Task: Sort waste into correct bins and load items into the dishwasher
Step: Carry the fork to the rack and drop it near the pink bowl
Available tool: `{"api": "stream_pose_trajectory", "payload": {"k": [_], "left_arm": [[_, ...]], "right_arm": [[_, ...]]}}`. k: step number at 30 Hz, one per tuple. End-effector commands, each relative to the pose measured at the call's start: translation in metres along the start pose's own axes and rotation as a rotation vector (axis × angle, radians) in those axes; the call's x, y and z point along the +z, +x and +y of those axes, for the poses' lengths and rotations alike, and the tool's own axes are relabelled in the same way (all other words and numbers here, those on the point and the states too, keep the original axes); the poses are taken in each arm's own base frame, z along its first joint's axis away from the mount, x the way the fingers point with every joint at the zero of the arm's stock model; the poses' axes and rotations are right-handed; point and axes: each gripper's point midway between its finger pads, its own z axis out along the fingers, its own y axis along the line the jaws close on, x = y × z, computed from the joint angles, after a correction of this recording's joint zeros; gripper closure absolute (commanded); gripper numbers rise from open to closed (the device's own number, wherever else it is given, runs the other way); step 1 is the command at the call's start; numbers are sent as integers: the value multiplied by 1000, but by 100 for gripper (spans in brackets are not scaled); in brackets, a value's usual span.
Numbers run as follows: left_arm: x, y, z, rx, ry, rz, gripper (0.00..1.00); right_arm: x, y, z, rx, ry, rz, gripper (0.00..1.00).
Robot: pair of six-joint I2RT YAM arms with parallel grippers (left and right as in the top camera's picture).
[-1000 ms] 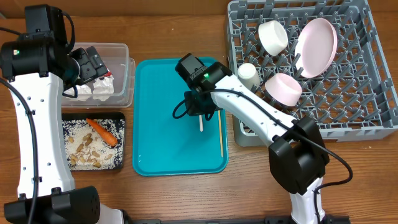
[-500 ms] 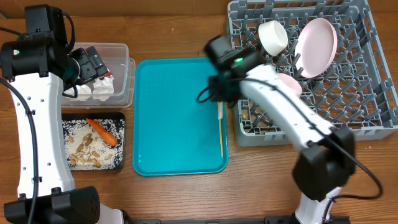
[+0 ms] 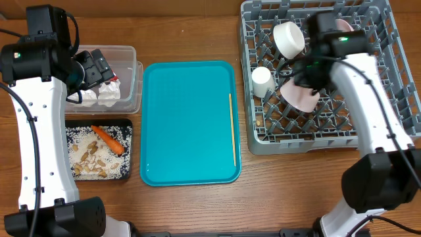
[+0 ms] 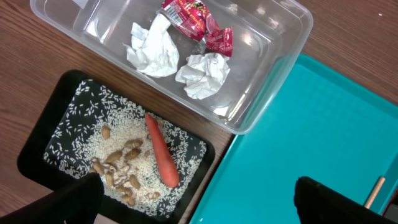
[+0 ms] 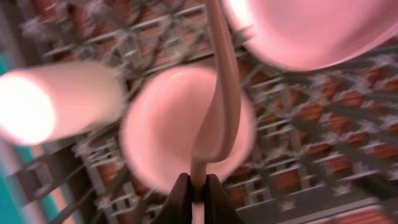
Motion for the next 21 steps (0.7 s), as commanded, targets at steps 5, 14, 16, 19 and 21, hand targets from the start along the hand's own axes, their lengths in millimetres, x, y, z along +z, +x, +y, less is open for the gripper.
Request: {"api": "stream_pose_trajectory", "payload": {"k": [5,14,16,19,21], "left_arm": [[-7,-3,-1,19,4,-23,0],[-7,-3,-1,19,4,-23,0],[-7,-3,-1,19,5,-23,0],[-7,-3,-1,19,4,-23,0],[-7,-3,-1,19,4,-23,0]], "right_arm": [[-14,-18,-25,-20,35,-71,96],[-16,-8,8,-98,6,-68,96],[-15,-2,19,-121,-24,-50,96],[-11,8,31,-150,-42,-26,96],[-4,13,36,-167,-42,-16,96]]}}
